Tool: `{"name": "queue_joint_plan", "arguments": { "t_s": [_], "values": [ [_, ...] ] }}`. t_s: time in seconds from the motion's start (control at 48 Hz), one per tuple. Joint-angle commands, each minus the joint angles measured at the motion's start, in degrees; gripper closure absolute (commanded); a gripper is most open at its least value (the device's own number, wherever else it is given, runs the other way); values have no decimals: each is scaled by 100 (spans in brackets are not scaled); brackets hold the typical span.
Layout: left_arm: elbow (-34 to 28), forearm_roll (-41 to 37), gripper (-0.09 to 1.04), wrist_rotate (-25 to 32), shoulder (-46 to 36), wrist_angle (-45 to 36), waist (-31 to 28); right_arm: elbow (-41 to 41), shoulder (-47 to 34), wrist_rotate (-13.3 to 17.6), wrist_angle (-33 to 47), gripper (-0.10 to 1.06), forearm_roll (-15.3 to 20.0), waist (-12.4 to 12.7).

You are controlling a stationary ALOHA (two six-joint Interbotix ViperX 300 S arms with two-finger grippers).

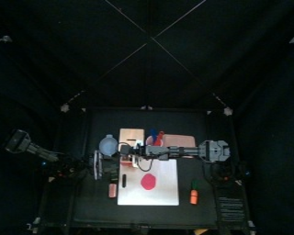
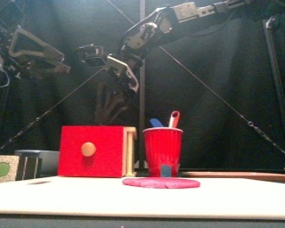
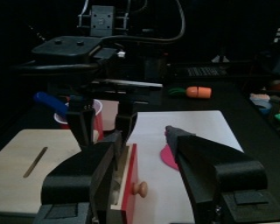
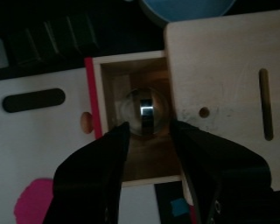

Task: Get the cutter from the drawer then cut the dough then place the extra dough in the bowl
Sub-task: Place the cutter on the board

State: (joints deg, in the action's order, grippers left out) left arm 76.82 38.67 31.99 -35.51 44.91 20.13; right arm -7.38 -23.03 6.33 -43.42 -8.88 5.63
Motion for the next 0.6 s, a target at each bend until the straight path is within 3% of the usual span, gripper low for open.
{"name": "queue_joint_plan", "arguments": {
  "t_s": [0.021, 0.604],
  "values": [
    [-44, -18, 12, 0, 0, 18, -9, -220, 97, 18, 9, 19, -9, -26],
    [-44, 35, 12, -9, 0, -149, -9, -422, -290, 26, 9, 19, -149, -18]
  ]
}}
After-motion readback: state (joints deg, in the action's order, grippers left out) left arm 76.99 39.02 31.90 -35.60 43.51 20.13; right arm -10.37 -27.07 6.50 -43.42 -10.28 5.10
